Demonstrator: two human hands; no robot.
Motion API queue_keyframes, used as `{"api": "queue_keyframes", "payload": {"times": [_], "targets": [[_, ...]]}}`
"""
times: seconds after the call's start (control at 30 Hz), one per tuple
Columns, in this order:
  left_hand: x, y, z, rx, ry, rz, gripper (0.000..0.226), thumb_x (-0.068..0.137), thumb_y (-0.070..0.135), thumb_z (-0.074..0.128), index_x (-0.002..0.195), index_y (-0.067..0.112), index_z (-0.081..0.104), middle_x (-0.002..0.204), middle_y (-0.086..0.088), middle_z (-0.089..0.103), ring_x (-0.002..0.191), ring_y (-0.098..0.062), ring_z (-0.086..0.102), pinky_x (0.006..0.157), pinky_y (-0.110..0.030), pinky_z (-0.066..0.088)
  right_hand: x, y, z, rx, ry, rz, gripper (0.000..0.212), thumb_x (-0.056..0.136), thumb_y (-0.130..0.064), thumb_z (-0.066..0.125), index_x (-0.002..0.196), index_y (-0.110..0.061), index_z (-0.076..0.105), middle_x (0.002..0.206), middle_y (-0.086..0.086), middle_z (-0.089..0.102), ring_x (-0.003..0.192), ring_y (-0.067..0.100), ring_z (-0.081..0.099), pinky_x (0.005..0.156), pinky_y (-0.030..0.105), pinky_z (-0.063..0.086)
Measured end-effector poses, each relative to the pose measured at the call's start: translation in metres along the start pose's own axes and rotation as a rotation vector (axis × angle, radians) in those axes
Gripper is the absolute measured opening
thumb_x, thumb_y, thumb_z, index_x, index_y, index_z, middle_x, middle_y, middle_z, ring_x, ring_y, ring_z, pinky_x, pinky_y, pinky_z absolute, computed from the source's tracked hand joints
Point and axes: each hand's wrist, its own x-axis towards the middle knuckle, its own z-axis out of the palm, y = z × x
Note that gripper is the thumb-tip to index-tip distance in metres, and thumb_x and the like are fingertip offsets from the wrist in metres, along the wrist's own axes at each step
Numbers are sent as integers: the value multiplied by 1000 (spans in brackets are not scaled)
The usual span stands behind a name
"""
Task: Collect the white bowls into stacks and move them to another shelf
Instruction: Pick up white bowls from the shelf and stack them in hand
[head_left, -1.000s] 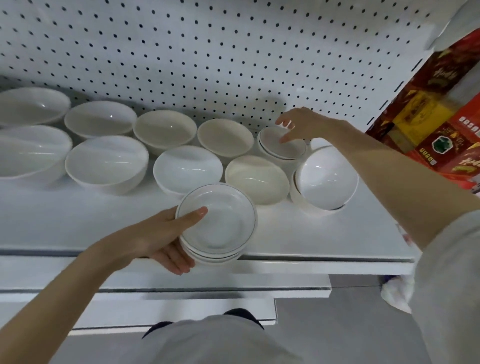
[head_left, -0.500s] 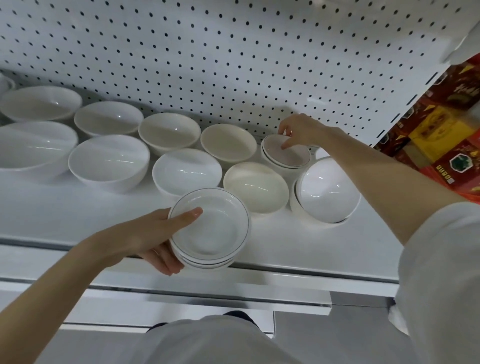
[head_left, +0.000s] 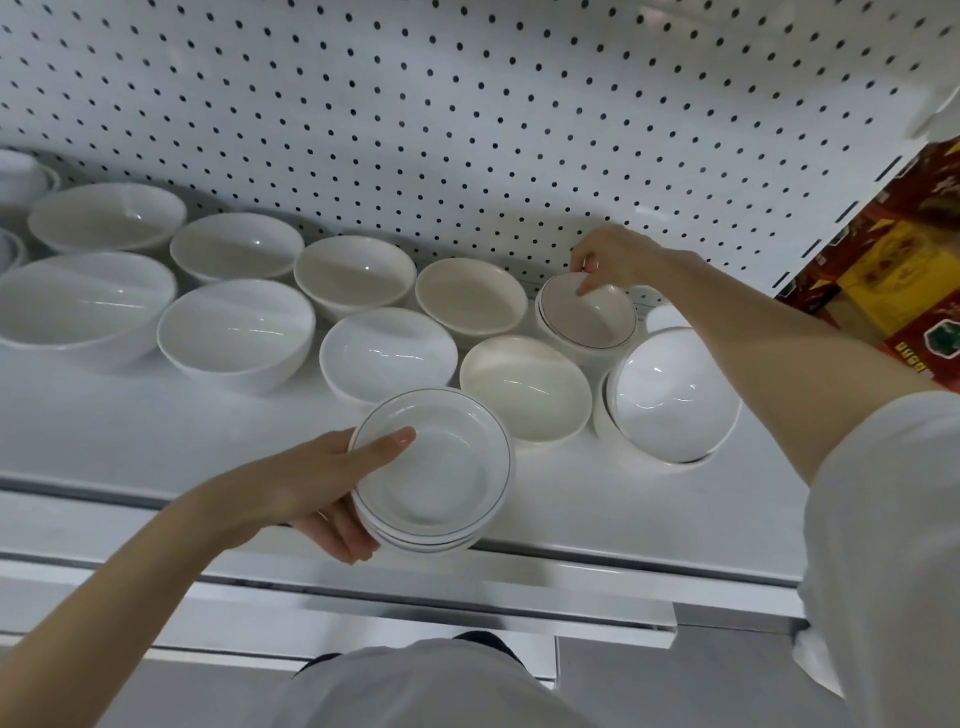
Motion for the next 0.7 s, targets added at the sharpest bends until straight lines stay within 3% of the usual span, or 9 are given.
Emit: {"api": "queue_keyframes", "payload": {"times": [0.2, 0.27, 0.37, 0.4, 0.5, 0.57, 0.63, 0.7], "targets": [[2, -1, -1, 0, -7, -1, 51, 81, 67, 44, 101, 22, 59, 72, -17, 73, 66, -26, 72, 75, -40, 61, -5, 0, -4, -8, 46, 4, 16, 77, -25, 79, 89, -18, 70, 93, -4, 61, 93, 18, 51, 79, 34, 44], [3, -3, -2, -10, -19, 11, 63, 72, 76, 46, 102, 22, 59, 73, -17, 74, 66, -26, 72, 73, -40, 61, -5, 0, -4, -14, 52, 14, 13, 78, -26, 77, 84, -22, 66, 92, -5, 59, 94, 17, 48, 78, 33, 39], [3, -6, -3, -28, -55, 43, 99, 34, 95, 54, 104, 24, 59, 75, -16, 74, 67, -26, 73, 65, -35, 61, -8, -1, -7, 19, 76, 42, 13, 79, -25, 77, 85, -20, 66, 94, -5, 58, 94, 19, 53, 78, 32, 39], [3, -8, -3, -34, -61, 52, 102, 31, 96, 54, 104, 25, 59, 75, -17, 74, 68, -27, 73, 65, -35, 61, -9, -1, -9, 50, 88, 47, 15, 79, -23, 77, 89, -16, 68, 95, -4, 58, 93, 19, 53, 78, 31, 39], [3, -8, -2, -79, -47, 82, 85, 50, 91, 50, 103, 26, 58, 73, -16, 74, 68, -27, 73, 71, -39, 61, -15, -3, -18, 140, 101, 42, 19, 81, -15, 75, 95, -4, 68, 95, 3, 57, 78, 18, 50, 67, 25, 38], [3, -10, -4, -73, -70, 95, 100, 32, 95, 56, 105, 27, 57, 73, -15, 74, 69, -27, 73, 67, -36, 61, -20, -4, -21, 161, 107, 22, 17, 81, -11, 74, 94, -1, 68, 94, 8, 60, 73, 18, 49, 58, 19, 34], [3, -11, -5, -64, -88, 109, 112, 17, 95, 57, 106, 28, 57, 74, -15, 74, 70, -27, 73, 66, -34, 60, -25, -4, -23, 168, 134, 12, 15, 81, -11, 74, 91, -2, 68, 97, 12, 64, 80, 20, 52, 62, 23, 38], [2, -11, -6, -72, -100, 124, 114, 15, 95, 58, 107, 28, 56, 76, -15, 74, 71, -27, 73, 67, -35, 61, -29, -3, -24, 170, 179, 21, 13, 81, -13, 75, 89, -5, 68, 99, 11, 66, 87, 24, 57, 75, 30, 44]]}}
